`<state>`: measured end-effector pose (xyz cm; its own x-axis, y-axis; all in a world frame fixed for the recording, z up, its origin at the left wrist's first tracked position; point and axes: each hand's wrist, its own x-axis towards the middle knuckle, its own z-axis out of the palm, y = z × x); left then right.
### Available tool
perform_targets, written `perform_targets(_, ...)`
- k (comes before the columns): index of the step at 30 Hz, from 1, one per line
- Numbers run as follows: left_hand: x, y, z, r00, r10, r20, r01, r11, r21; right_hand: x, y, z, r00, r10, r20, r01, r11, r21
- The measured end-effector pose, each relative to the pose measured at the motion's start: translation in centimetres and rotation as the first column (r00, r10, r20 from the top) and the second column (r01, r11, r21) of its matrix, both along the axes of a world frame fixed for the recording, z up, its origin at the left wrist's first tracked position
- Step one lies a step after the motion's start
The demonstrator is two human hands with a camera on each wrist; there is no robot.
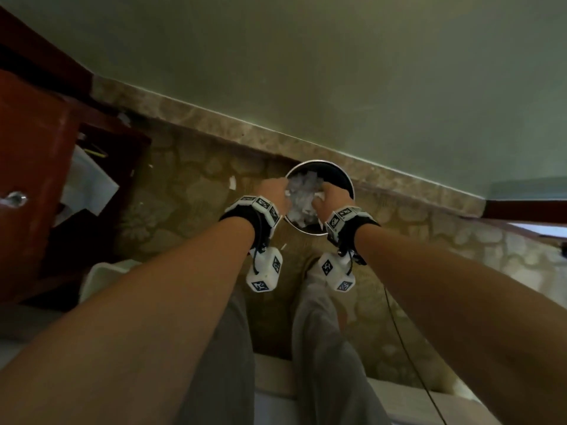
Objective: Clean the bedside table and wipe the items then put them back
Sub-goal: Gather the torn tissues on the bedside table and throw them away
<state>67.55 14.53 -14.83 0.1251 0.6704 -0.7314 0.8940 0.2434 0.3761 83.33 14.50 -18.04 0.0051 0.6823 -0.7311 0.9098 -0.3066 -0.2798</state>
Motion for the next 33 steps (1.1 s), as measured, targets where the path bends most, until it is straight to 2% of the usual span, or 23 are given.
perform_targets(4, 5.5, 0.6, -6.5, 0.999, 0.036, 0.016, -0.036, 0.999, -0.034, 4.3, 0.1, -6.7, 0.994, -0.100, -0.033, 0.099, 0.995, -0.030)
perform_targets(7, 7.6, 0.9, -11.3, 0.995, 0.097, 0.002, -0.097, 0.994, -0.041, 5.8, 0.5, -11.5, 0.991, -0.120, -0.058, 0.119, 0.992, -0.036)
perform_targets(11, 8.1, 0.4, -17.5, 0.982, 0.185, 0.041, -0.183, 0.982, -0.056, 6.7, 0.6, -16.3, 0.986, -0.134, -0.101, 0.130, 0.991, -0.038)
perform_targets(15, 7.2, -0.6, -19.9, 0.984, 0.153, 0.085, -0.149, 0.987, -0.051, 7.3, 0.5, -18.3, 0.992, -0.064, -0.110, 0.058, 0.997, -0.050)
perform_targets(18, 6.6, -0.8, -19.2, 0.992, 0.112, 0.059, -0.110, 0.993, -0.045, 7.2, 0.7, -17.5, 0.997, -0.006, -0.080, 0.001, 0.998, -0.060)
perform_targets(22, 5.1, -0.3, -15.7, 0.996, 0.072, 0.051, -0.070, 0.997, -0.039, 6.0, 1.9, -13.9, 0.995, 0.074, -0.061, -0.078, 0.994, -0.074)
perform_targets(28, 0.9, 1.8, -7.0, 0.997, -0.072, -0.036, 0.073, 0.997, 0.006, 1.2, 4.5, -5.3, 0.962, 0.270, -0.048, -0.273, 0.959, -0.070)
perform_targets(33, -6.0, 2.2, 0.1, 0.991, -0.096, -0.095, 0.099, 0.995, 0.025, -4.6, 6.1, 2.4, 0.928, 0.371, -0.035, -0.372, 0.927, -0.047)
